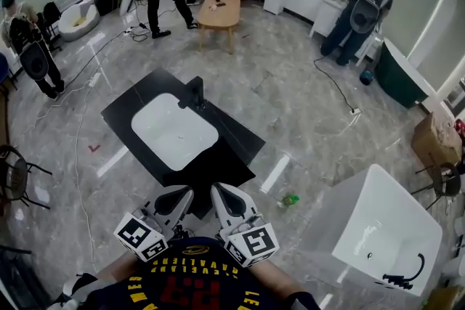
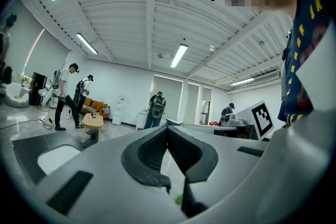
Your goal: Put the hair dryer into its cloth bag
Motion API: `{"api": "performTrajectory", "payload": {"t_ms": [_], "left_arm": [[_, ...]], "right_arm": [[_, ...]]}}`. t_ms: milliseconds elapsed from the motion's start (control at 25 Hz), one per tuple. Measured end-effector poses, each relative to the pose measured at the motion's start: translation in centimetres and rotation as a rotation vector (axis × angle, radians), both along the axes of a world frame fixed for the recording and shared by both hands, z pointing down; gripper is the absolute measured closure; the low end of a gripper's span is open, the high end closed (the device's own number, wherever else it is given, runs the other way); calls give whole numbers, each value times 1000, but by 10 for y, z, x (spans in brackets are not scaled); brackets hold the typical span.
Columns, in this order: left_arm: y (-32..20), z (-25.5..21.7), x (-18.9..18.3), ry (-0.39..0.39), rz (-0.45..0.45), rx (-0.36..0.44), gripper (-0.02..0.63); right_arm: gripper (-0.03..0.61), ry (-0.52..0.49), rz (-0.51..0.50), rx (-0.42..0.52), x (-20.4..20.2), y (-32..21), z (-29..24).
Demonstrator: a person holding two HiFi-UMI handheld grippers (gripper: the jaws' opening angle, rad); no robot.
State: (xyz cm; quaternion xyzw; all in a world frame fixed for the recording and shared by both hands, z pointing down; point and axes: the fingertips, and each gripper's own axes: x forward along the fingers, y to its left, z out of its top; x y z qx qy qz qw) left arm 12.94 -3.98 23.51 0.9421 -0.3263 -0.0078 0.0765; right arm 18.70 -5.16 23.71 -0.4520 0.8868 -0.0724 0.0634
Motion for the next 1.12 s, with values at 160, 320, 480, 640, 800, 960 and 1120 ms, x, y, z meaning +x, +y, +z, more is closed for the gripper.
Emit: {"api": "performTrajectory", "payload": {"t_ms": [160,320,480,640,800,960,1120], "left_arm": [[-4,1,1,-1,-3,-2,611],[-9,1,2,-6,0,2,611],[-9,2,4,-12,4,2,611],[-8,2,7,-14,8,-5,611],[-8,3,10,-18,10,-12,611],[-8,4,11,-20,6,-19,611],[-10,4,11,-22,6,-18,611]], "right_arm": [[571,4,-7,3,-1,-3,2],[571,9,-8,7,-1,-8,0],[571,7,-12,4,-1,-9,2],[571,9,-9,1,2,-8,0],[571,6,-12,-9,4,-8,2],[571,0,-17,-18,5,-8,3],[571,-6,-15,-18,6,-10,4]]}}
